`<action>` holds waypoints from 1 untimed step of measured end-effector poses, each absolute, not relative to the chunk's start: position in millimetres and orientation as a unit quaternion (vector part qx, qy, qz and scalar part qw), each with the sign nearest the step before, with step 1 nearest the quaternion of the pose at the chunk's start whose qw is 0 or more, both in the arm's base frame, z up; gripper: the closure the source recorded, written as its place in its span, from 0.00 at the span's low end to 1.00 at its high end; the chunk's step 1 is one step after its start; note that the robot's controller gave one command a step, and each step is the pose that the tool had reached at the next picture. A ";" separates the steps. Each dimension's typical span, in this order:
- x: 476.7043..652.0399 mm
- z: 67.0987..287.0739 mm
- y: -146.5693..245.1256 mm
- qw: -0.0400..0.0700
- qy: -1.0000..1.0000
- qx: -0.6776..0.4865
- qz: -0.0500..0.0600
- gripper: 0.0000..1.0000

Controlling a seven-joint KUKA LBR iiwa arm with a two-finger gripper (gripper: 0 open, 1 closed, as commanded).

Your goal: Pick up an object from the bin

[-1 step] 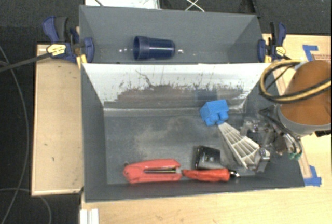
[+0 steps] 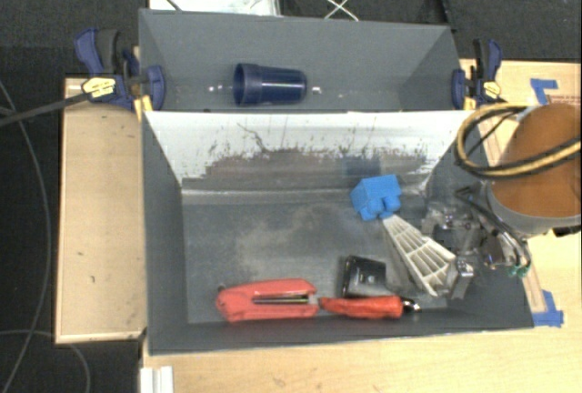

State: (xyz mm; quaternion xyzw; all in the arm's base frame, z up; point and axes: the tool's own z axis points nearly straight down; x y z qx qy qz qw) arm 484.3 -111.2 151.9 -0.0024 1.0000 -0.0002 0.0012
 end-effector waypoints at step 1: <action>486.1 76.7 -141.7 0.000 0.998 -0.057 0.005 0.00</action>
Offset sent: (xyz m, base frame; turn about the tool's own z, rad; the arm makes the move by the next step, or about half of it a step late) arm 0.0005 -0.0403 -0.0242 0.0350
